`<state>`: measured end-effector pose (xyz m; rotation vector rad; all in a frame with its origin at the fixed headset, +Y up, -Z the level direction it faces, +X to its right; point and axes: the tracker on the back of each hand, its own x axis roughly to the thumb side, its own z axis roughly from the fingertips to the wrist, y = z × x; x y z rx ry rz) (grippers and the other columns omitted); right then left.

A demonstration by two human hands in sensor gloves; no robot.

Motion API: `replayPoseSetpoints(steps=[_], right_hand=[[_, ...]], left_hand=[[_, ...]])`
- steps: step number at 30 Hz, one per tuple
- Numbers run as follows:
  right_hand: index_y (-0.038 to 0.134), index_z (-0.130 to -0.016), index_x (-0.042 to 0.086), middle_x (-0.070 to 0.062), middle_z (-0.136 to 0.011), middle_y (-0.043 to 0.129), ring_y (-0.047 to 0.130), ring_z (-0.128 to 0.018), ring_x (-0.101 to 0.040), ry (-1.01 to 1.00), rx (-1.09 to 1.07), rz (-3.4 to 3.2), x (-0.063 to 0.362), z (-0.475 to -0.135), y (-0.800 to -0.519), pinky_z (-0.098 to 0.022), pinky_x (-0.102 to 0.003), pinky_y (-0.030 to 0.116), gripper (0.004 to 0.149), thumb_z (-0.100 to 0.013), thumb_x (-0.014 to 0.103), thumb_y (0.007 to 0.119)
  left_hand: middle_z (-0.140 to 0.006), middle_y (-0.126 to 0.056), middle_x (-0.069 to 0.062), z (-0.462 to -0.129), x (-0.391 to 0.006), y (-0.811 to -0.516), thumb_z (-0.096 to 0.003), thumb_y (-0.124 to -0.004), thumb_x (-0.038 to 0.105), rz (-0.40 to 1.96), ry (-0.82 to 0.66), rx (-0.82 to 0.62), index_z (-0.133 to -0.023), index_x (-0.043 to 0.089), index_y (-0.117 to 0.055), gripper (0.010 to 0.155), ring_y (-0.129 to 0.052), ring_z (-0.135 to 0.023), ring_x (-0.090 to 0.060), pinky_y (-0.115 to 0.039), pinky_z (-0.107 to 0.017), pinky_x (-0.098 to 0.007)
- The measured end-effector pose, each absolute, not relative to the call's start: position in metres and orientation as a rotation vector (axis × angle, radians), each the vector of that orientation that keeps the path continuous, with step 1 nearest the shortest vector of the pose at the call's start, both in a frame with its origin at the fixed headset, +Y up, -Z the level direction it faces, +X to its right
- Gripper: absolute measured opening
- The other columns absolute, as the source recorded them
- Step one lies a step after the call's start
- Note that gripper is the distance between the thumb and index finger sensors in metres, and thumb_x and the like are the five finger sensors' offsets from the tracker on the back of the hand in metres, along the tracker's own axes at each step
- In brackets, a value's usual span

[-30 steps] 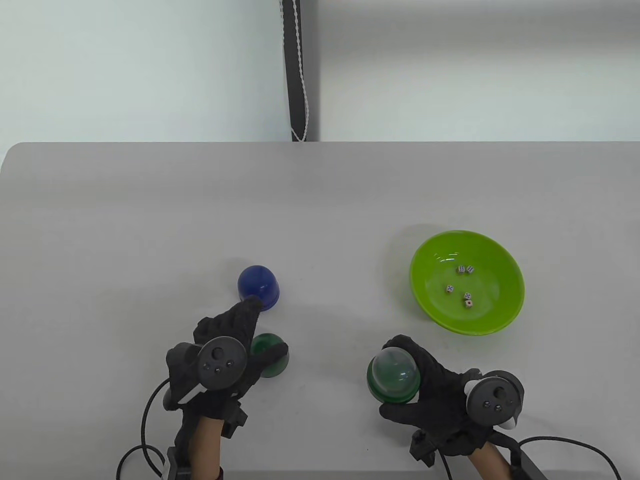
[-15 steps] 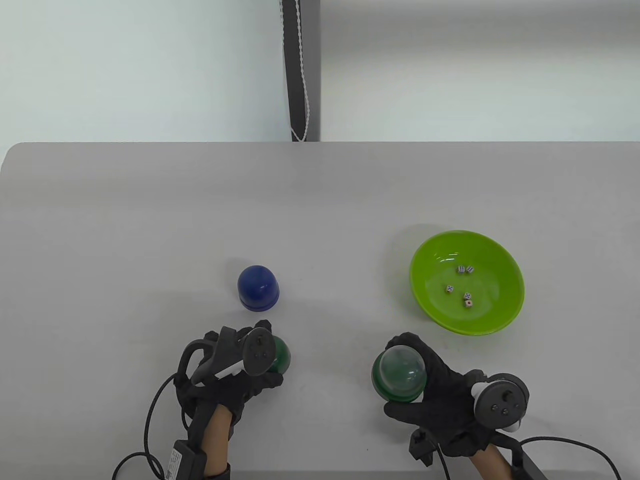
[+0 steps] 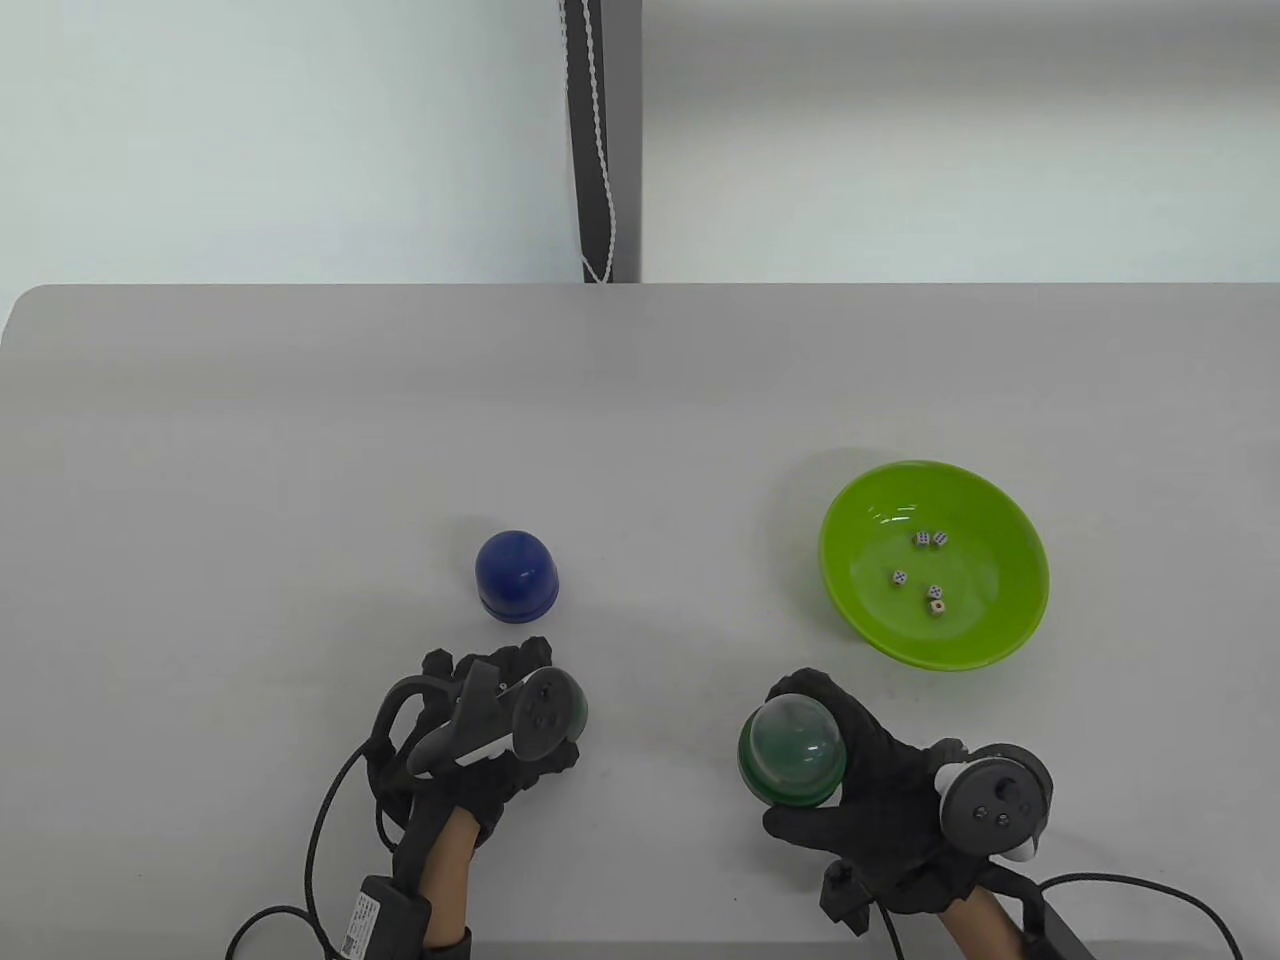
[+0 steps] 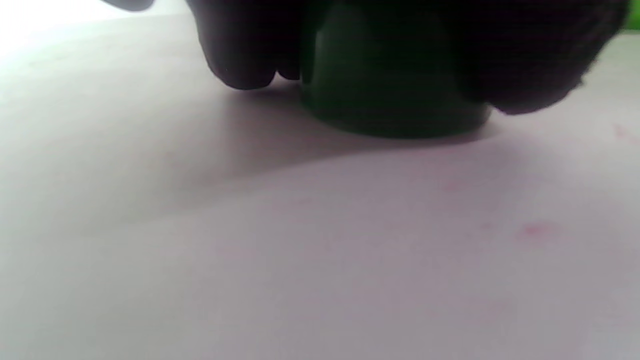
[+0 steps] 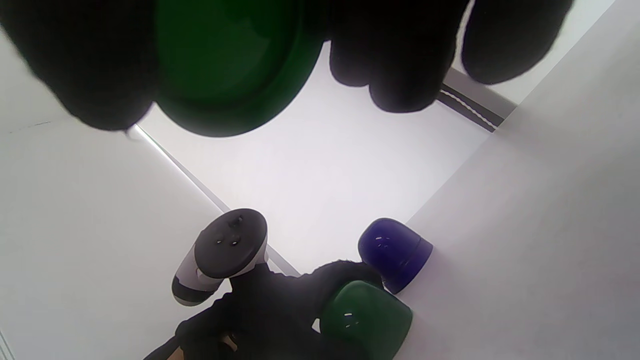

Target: Pour dice into bowl

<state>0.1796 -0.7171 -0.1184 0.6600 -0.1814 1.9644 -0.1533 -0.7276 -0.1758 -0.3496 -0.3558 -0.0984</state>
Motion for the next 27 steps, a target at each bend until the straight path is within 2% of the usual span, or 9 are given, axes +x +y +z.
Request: replayPoseSetpoints(steps=[4,6,10,14,18,27], right_hand=[[0.043,-0.108,-0.004,-0.028,-0.102,0.07,0.085,-0.083,-0.045,-0.199,0.665,1.964,0.18,-0.118,-0.717,-0.055,-0.066,0.071,0.111,-0.034,0.062,0.093],[0.043,-0.108,-0.004,-0.028,-0.102,0.07,0.085,-0.083,-0.045,-0.202,0.661,1.969,0.18,-0.119,-0.717,-0.055,-0.066,0.071,0.111,-0.034,0.062,0.093],[0.043,-0.108,-0.004,-0.028,-0.102,0.07,0.085,-0.083,-0.046,-0.207,0.672,1.981,0.178,-0.118,-0.716,-0.055,-0.066,0.071,0.111,-0.034,0.062,0.093],[0.044,-0.108,-0.004,-0.027,-0.102,0.071,0.086,-0.083,-0.045,-0.199,0.695,2.024,0.175,-0.116,-0.717,-0.055,-0.066,0.072,0.111,-0.033,0.062,0.093],[0.044,-0.108,-0.004,-0.028,-0.101,0.071,0.086,-0.083,-0.045,-0.189,0.699,2.025,0.173,-0.116,-0.718,-0.055,-0.066,0.072,0.111,-0.033,0.062,0.094],[0.046,-0.107,-0.006,-0.028,-0.1,0.074,0.088,-0.081,-0.044,-0.211,0.693,2.044,0.174,-0.116,-0.718,-0.054,-0.065,0.073,0.112,-0.032,0.062,0.095]], left_hand=[[-0.113,-0.063,-0.025,-0.171,-0.152,-0.699,-0.0454,-0.085,0.062,-0.019,-0.397,-0.244,-0.115,0.003,-0.037,0.104,-0.071,-0.098,-0.048,-0.041,-0.067,-0.083],[-0.113,-0.063,-0.025,-0.166,-0.145,-0.681,-0.0459,-0.085,0.062,0.072,-0.461,-0.173,-0.116,0.003,-0.037,0.103,-0.071,-0.099,-0.049,-0.041,-0.067,-0.083],[-0.113,-0.064,-0.026,-0.148,-0.118,-0.64,-0.0458,-0.088,0.06,0.415,-0.671,0.004,-0.116,0.003,-0.038,0.103,-0.072,-0.099,-0.049,-0.042,-0.067,-0.083],[-0.113,-0.064,-0.026,-0.132,-0.092,-0.621,-0.0461,-0.087,0.06,0.556,-0.777,0.139,-0.117,0.004,-0.039,0.103,-0.073,-0.099,-0.049,-0.044,-0.066,-0.083],[-0.114,-0.065,-0.026,-0.126,-0.063,-0.621,-0.0473,-0.085,0.061,0.515,-0.868,0.039,-0.119,0.007,-0.037,0.101,-0.073,-0.099,-0.049,-0.043,-0.067,-0.083],[-0.114,-0.065,-0.028,-0.129,-0.042,-0.642,-0.0499,-0.081,0.061,0.524,-0.892,-0.059,-0.12,0.02,-0.035,0.093,-0.073,-0.098,-0.051,-0.042,-0.066,-0.083]])
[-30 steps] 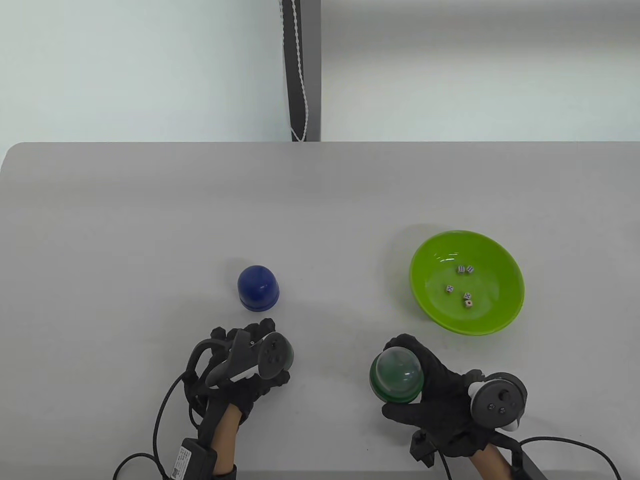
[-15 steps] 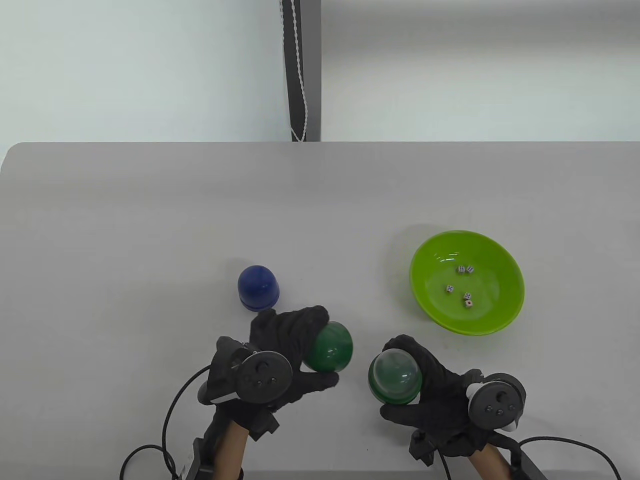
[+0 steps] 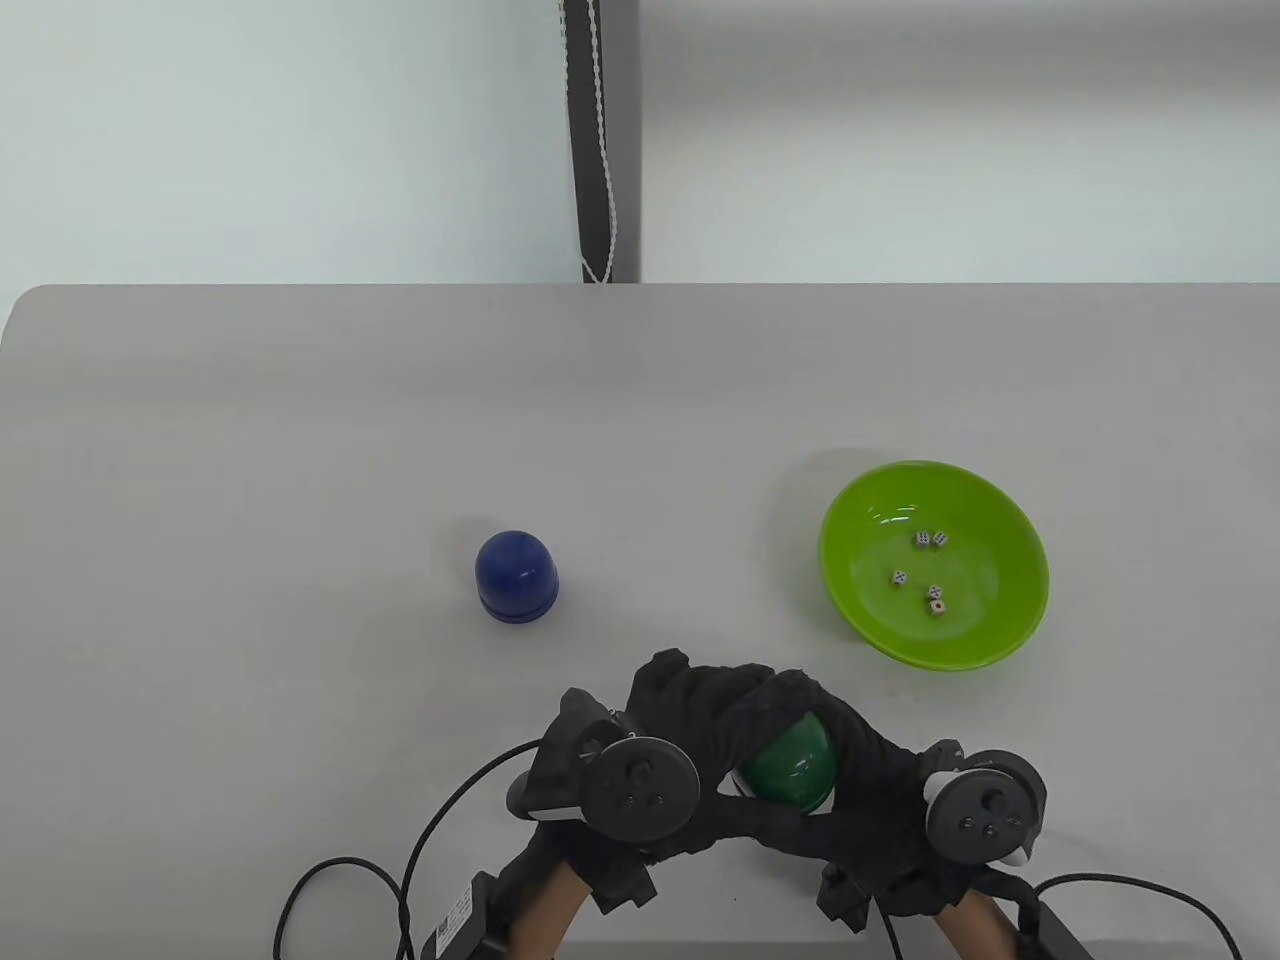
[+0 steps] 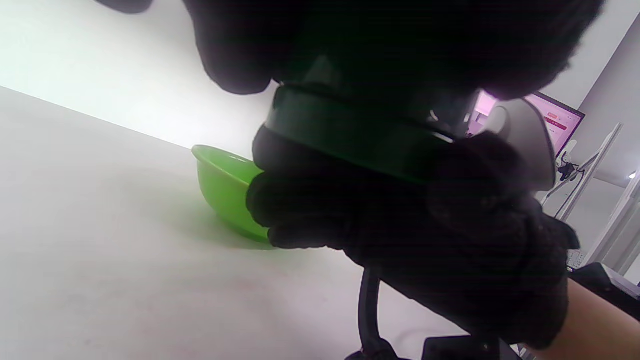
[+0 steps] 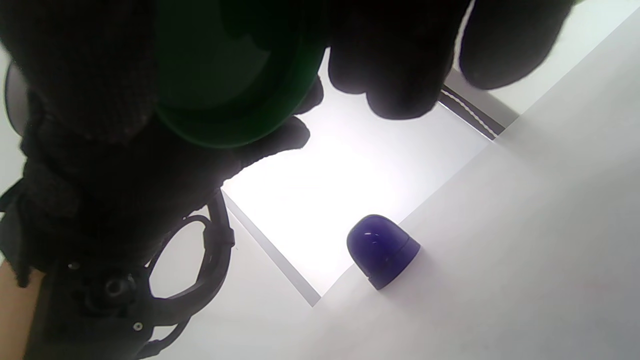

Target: Pour dice into bowl

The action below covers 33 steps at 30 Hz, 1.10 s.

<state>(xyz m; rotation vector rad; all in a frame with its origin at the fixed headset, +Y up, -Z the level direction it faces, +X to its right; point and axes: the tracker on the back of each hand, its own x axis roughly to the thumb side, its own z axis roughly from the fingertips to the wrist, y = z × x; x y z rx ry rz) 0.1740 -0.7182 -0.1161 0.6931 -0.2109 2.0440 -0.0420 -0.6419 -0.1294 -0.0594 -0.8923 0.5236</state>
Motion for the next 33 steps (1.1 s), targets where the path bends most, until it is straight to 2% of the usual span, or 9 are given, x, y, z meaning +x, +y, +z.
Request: replayPoseSetpoints(steps=[4,7,9,13,17,23,27,30,33], right_hand=[[0.047,-0.106,-0.007,-0.028,-0.099,0.075,0.088,-0.081,-0.044,-0.213,0.69,2.038,0.174,-0.117,-0.718,-0.054,-0.065,0.073,0.112,-0.031,0.062,0.095],[0.048,-0.106,-0.006,-0.028,-0.098,0.075,0.09,-0.08,-0.043,-0.276,0.695,2.061,0.174,-0.115,-0.718,-0.054,-0.064,0.074,0.112,-0.03,0.061,0.096],[0.047,-0.106,-0.007,-0.027,-0.098,0.075,0.089,-0.08,-0.043,-0.235,0.707,2.06,0.174,-0.115,-0.719,-0.054,-0.064,0.074,0.112,-0.031,0.061,0.096],[0.047,-0.106,-0.006,-0.028,-0.099,0.074,0.089,-0.08,-0.043,-0.233,0.696,2.048,0.174,-0.116,-0.72,-0.054,-0.064,0.074,0.112,-0.031,0.061,0.095],[0.046,-0.107,-0.005,-0.027,-0.099,0.074,0.088,-0.081,-0.043,-0.237,0.678,2.016,0.176,-0.117,-0.718,-0.054,-0.064,0.073,0.112,-0.032,0.062,0.095],[0.045,-0.107,-0.005,-0.027,-0.101,0.072,0.087,-0.082,-0.043,-0.239,0.666,1.992,0.179,-0.117,-0.718,-0.055,-0.065,0.073,0.112,-0.033,0.062,0.094],[0.044,-0.108,-0.004,-0.027,-0.101,0.072,0.087,-0.083,-0.043,-0.235,0.67,1.981,0.179,-0.117,-0.718,-0.056,-0.065,0.072,0.111,-0.033,0.062,0.094],[0.044,-0.108,-0.004,-0.026,-0.101,0.072,0.086,-0.083,-0.043,-0.239,0.67,1.978,0.179,-0.117,-0.718,-0.055,-0.065,0.072,0.112,-0.033,0.062,0.094],[0.044,-0.108,-0.004,-0.026,-0.102,0.071,0.086,-0.083,-0.044,-0.244,0.658,1.972,0.18,-0.118,-0.718,-0.056,-0.065,0.072,0.111,-0.033,0.062,0.094]], left_hand=[[-0.114,-0.064,-0.029,-0.13,-0.042,-0.645,-0.0509,-0.08,0.061,0.549,-0.89,-0.089,-0.12,0.021,-0.034,0.092,-0.073,-0.098,-0.052,-0.043,-0.066,-0.083],[-0.116,-0.058,-0.03,-0.131,-0.039,-0.648,-0.0519,-0.079,0.06,0.567,-0.942,-0.14,-0.12,0.024,-0.029,0.092,-0.068,-0.1,-0.054,-0.043,-0.067,-0.082],[-0.118,-0.055,-0.03,-0.131,-0.039,-0.648,-0.0527,-0.078,0.06,0.547,-0.922,-0.181,-0.12,0.025,-0.027,0.092,-0.064,-0.102,-0.056,-0.039,-0.067,-0.083],[-0.118,-0.054,-0.03,-0.13,-0.039,-0.65,-0.0529,-0.076,0.062,0.525,-0.92,-0.141,-0.12,0.024,-0.02,0.095,-0.063,-0.102,-0.056,-0.039,-0.067,-0.083],[-0.12,-0.044,-0.032,-0.129,-0.04,-0.649,-0.0528,-0.074,0.064,0.572,-0.934,-0.117,-0.118,0.022,-0.01,0.101,-0.058,-0.103,-0.057,-0.037,-0.067,-0.083],[-0.12,-0.044,-0.032,-0.131,-0.063,-0.646,-0.0513,-0.073,0.067,0.539,-0.889,-0.023,-0.119,0.015,-0.015,0.103,-0.057,-0.103,-0.058,-0.038,-0.066,-0.084],[-0.119,-0.043,-0.033,-0.133,-0.086,-0.653,-0.0513,-0.073,0.067,0.579,-0.834,-0.012,-0.119,0.013,-0.02,0.101,-0.056,-0.103,-0.059,-0.038,-0.066,-0.084],[-0.119,-0.045,-0.032,-0.133,-0.108,-0.666,-0.0528,-0.068,0.068,0.588,-0.778,0.051,-0.119,0.011,-0.025,0.097,-0.056,-0.103,-0.058,-0.038,-0.065,-0.084],[-0.118,-0.047,-0.031,-0.133,-0.128,-0.694,-0.0531,-0.067,0.067,0.693,-0.713,0.186,-0.117,0.007,-0.034,0.093,-0.05,-0.103,-0.061,-0.033,-0.064,-0.084]])
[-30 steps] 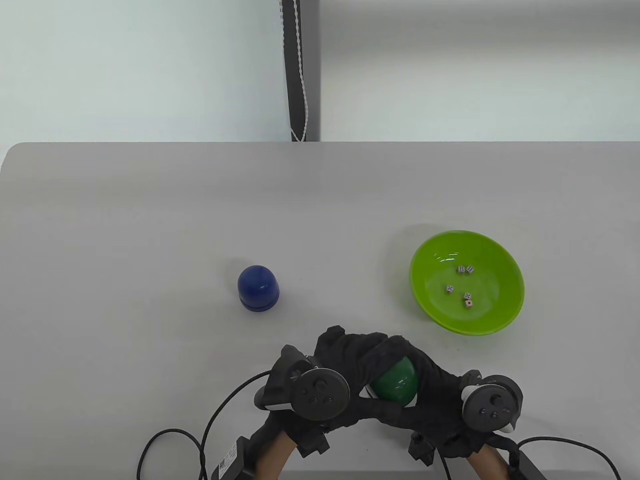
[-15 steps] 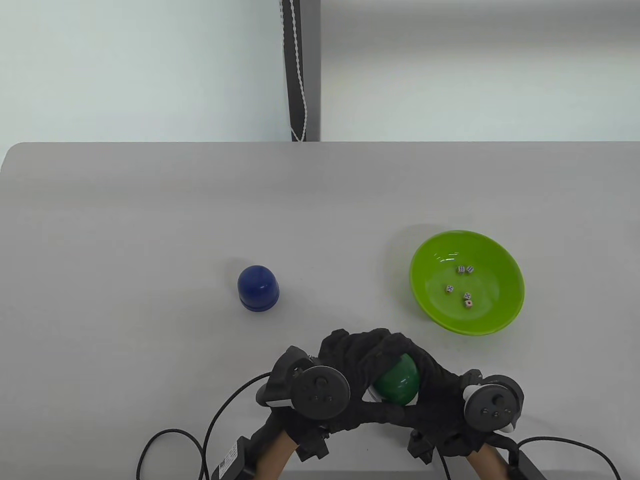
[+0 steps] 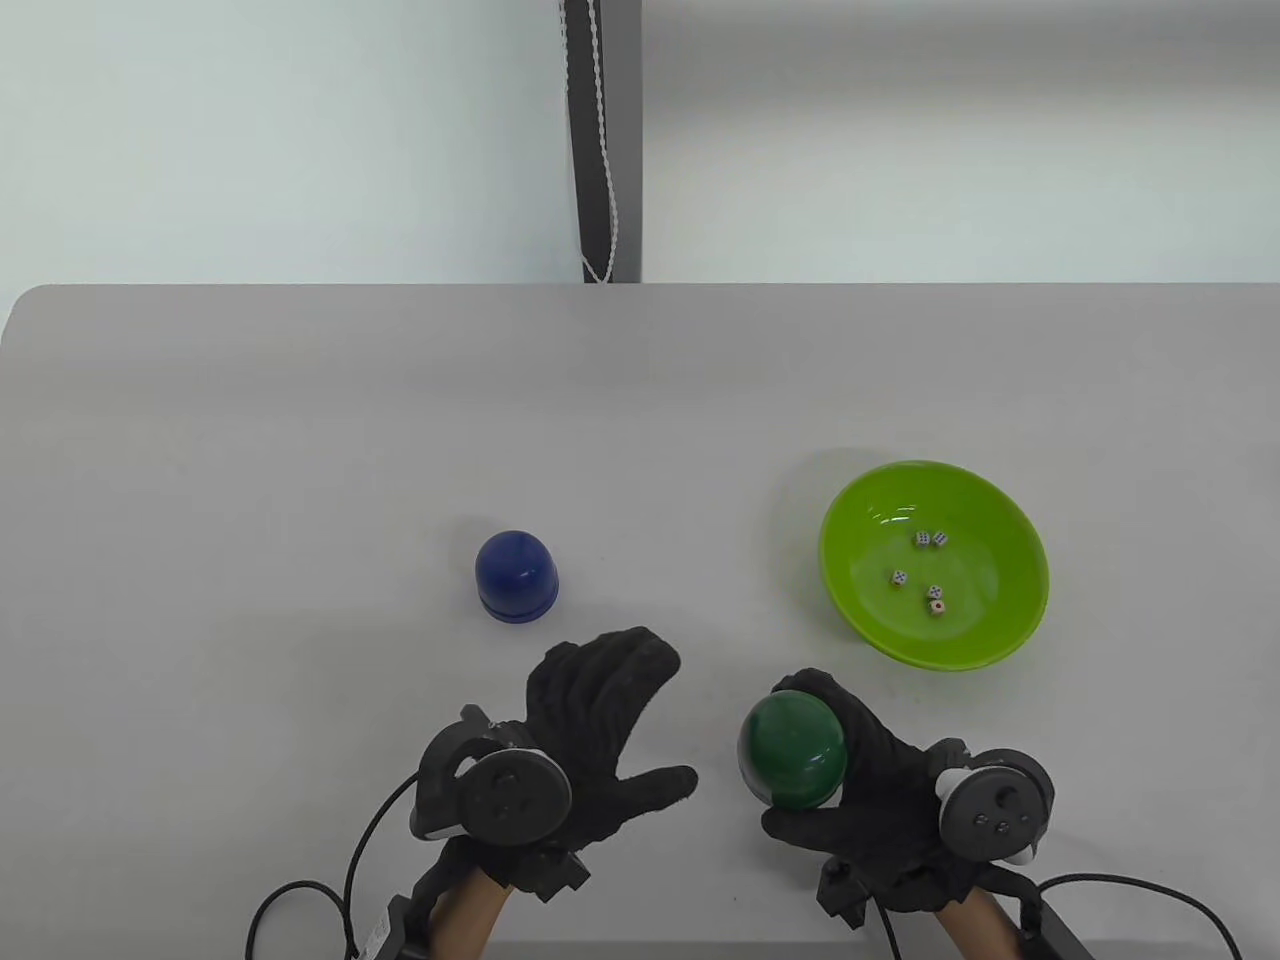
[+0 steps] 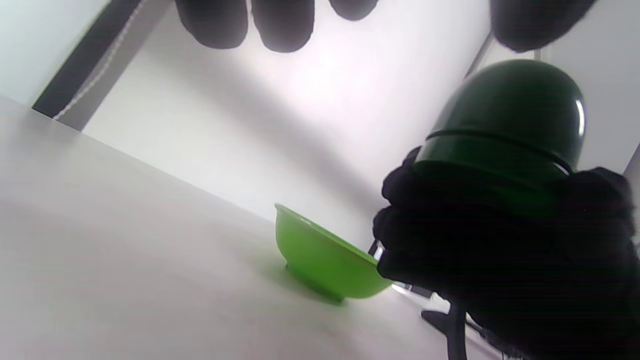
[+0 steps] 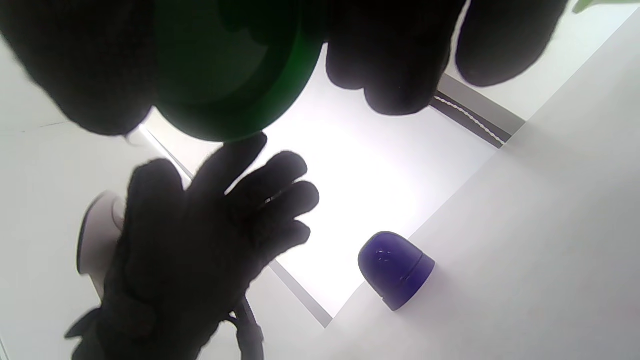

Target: Pour dice into bowl

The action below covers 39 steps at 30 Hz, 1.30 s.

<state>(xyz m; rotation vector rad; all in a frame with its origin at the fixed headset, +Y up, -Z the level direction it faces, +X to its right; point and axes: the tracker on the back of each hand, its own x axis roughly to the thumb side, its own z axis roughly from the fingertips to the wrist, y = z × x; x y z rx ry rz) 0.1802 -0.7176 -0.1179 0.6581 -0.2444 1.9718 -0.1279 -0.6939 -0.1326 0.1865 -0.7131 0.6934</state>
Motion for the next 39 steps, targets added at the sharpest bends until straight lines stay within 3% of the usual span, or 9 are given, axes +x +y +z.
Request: replayPoseSetpoints(steps=[2,5,8,16,21,29,39], right_hand=[[0.044,-0.108,-0.004,-0.026,-0.102,0.071,0.086,-0.083,-0.044,-0.248,0.649,1.974,0.181,-0.118,-0.718,-0.056,-0.065,0.072,0.111,-0.033,0.062,0.094],[0.044,-0.108,-0.004,-0.027,-0.102,0.071,0.086,-0.084,-0.044,-0.253,0.643,1.974,0.182,-0.118,-0.717,-0.056,-0.065,0.072,0.112,-0.033,0.062,0.094],[0.043,-0.108,-0.004,-0.026,-0.102,0.07,0.085,-0.084,-0.044,-0.26,0.637,1.975,0.184,-0.118,-0.717,-0.056,-0.065,0.071,0.111,-0.033,0.062,0.093],[0.043,-0.108,-0.003,-0.027,-0.103,0.069,0.084,-0.084,-0.045,-0.269,0.64,1.99,0.185,-0.118,-0.716,-0.056,-0.066,0.071,0.111,-0.034,0.062,0.094],[0.042,-0.108,-0.003,-0.027,-0.103,0.069,0.084,-0.085,-0.045,-0.386,0.601,1.981,0.198,-0.116,-0.703,-0.056,-0.066,0.07,0.111,-0.034,0.061,0.093],[0.038,-0.111,0.0,-0.025,-0.108,0.064,0.078,-0.09,-0.047,-0.675,0.324,2.156,0.273,-0.126,-0.671,-0.06,-0.068,0.066,0.111,-0.036,0.061,0.092],[0.034,-0.112,0.002,-0.024,-0.11,0.059,0.076,-0.092,-0.048,-0.688,-0.118,2.141,0.37,-0.161,-0.689,-0.061,-0.069,0.064,0.111,-0.037,0.056,0.096]], left_hand=[[-0.114,-0.054,-0.036,-0.136,-0.134,-0.708,-0.0528,-0.069,0.066,0.812,-0.68,0.231,-0.115,0.005,-0.044,0.09,-0.056,-0.097,-0.064,-0.035,-0.059,-0.085],[-0.116,-0.045,-0.034,-0.138,-0.134,-0.71,-0.0538,-0.068,0.065,0.882,-0.68,0.131,-0.116,0.008,-0.037,0.09,-0.046,-0.1,-0.064,-0.027,-0.061,-0.085],[-0.116,-0.048,-0.034,-0.136,-0.134,-0.707,-0.0535,-0.067,0.066,0.85,-0.671,0.183,-0.116,0.007,-0.038,0.091,-0.05,-0.1,-0.063,-0.031,-0.061,-0.085],[-0.116,-0.046,-0.034,-0.135,-0.13,-0.709,-0.054,-0.067,0.066,0.813,-0.694,0.131,-0.116,0.006,-0.036,0.092,-0.049,-0.1,-0.063,-0.031,-0.061,-0.084],[-0.116,-0.045,-0.035,-0.134,-0.128,-0.709,-0.0544,-0.067,0.066,0.811,-0.708,0.118,-0.116,0.005,-0.035,0.092,-0.049,-0.1,-0.063,-0.03,-0.062,-0.084],[-0.117,-0.045,-0.034,-0.13,-0.122,-0.704,-0.0543,-0.066,0.066,0.818,-0.74,0.121,-0.116,0.005,-0.034,0.092,-0.049,-0.101,-0.063,-0.03,-0.062,-0.084],[-0.117,-0.042,-0.035,-0.128,-0.119,-0.702,-0.0544,-0.066,0.066,0.812,-0.762,0.126,-0.116,0.006,-0.034,0.092,-0.048,-0.101,-0.063,-0.03,-0.062,-0.084]])
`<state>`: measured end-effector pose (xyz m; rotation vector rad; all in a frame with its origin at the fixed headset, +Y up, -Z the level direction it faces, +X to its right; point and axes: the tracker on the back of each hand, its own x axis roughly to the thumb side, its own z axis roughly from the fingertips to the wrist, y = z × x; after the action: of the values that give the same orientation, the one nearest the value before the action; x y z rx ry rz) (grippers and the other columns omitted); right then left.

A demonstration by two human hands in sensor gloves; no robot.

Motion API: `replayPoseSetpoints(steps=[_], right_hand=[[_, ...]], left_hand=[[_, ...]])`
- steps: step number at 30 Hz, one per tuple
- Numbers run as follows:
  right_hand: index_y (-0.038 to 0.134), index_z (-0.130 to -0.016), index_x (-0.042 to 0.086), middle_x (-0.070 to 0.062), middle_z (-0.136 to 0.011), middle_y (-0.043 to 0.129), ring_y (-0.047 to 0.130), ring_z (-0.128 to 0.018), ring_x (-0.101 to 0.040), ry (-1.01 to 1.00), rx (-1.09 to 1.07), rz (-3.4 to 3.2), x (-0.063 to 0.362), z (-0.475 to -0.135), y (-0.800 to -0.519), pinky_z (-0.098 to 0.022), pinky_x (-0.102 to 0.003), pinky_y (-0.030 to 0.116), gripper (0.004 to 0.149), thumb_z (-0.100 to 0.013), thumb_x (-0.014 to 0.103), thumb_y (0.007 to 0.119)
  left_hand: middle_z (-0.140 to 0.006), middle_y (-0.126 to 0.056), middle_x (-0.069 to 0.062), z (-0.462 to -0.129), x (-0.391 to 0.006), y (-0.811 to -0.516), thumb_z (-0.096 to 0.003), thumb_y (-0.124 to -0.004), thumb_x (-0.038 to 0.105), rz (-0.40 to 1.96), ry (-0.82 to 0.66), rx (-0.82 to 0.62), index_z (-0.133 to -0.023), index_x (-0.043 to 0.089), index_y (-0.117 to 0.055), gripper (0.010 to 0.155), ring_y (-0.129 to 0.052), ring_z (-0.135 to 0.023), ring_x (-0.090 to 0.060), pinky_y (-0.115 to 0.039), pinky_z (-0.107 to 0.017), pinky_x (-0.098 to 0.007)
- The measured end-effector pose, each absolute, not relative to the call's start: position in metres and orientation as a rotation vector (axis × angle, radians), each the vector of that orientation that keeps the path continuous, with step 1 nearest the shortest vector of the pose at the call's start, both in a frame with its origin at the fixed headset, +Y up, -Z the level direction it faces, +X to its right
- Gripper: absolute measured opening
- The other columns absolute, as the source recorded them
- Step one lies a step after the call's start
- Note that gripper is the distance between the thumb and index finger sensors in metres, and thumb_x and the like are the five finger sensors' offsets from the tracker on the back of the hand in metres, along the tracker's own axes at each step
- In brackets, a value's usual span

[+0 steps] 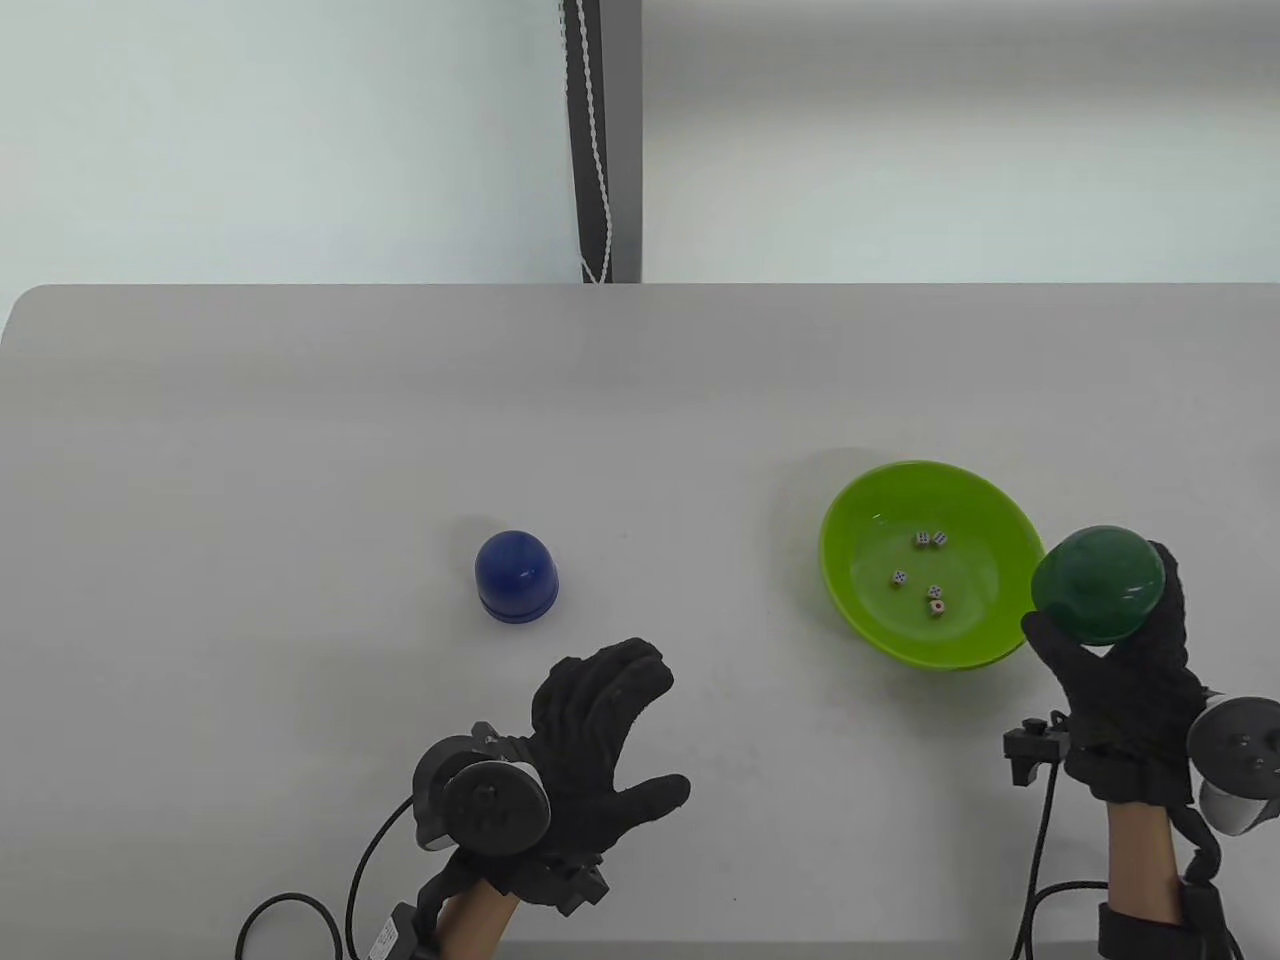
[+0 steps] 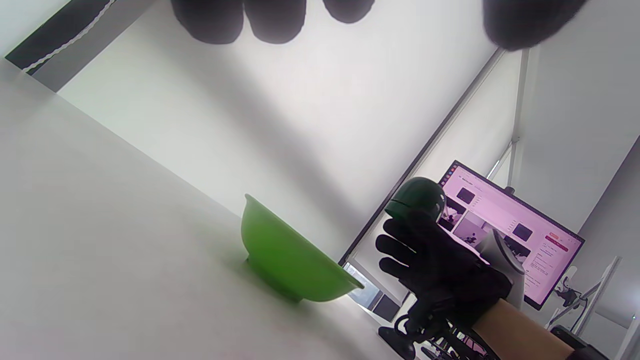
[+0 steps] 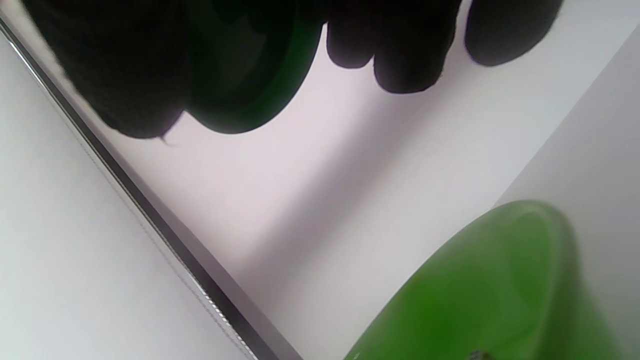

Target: Pour dice into bowl

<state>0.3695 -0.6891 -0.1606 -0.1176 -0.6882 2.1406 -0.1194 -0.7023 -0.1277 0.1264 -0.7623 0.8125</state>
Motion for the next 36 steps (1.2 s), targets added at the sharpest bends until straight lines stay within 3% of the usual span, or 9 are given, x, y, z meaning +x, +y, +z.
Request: replayPoseSetpoints(steps=[11,21,25,36], right_hand=[[0.035,-0.111,0.001,-0.026,-0.109,0.06,0.075,-0.092,-0.049,-0.528,-0.379,2.172,0.408,-0.178,-0.733,-0.061,-0.07,0.063,0.111,-0.036,0.054,0.097],[0.03,-0.112,0.003,-0.025,-0.113,0.053,0.065,-0.097,-0.052,-0.31,-0.563,2.205,0.412,-0.2,-0.737,-0.066,-0.072,0.054,0.111,-0.039,0.051,0.097],[0.025,-0.113,0.006,-0.022,-0.115,0.05,0.058,-0.102,-0.052,-0.117,-0.619,2.243,0.412,-0.218,-0.744,-0.07,-0.072,0.049,0.111,-0.041,0.055,0.094],[0.011,-0.115,0.014,-0.015,-0.122,0.034,0.033,-0.112,-0.044,0.143,-0.707,2.253,0.414,-0.241,-0.755,-0.08,-0.061,0.027,0.111,-0.049,0.057,0.089]], left_hand=[[-0.117,-0.041,-0.035,-0.128,-0.119,-0.702,-0.0544,-0.066,0.066,0.805,-0.76,0.109,-0.117,0.006,-0.033,0.092,-0.048,-0.101,-0.062,-0.03,-0.062,-0.084],[-0.118,-0.04,-0.036,-0.129,-0.118,-0.703,-0.0547,-0.065,0.066,0.796,-0.758,0.082,-0.117,0.007,-0.03,0.093,-0.048,-0.101,-0.063,-0.03,-0.062,-0.084],[-0.118,-0.04,-0.036,-0.129,-0.117,-0.703,-0.0546,-0.065,0.066,0.797,-0.759,0.068,-0.117,0.007,-0.029,0.093,-0.048,-0.101,-0.063,-0.029,-0.062,-0.084],[-0.118,-0.039,-0.036,-0.13,-0.112,-0.703,-0.0548,-0.065,0.066,0.793,-0.777,0.025,-0.118,0.007,-0.029,0.093,-0.048,-0.101,-0.063,-0.029,-0.063,-0.084]])
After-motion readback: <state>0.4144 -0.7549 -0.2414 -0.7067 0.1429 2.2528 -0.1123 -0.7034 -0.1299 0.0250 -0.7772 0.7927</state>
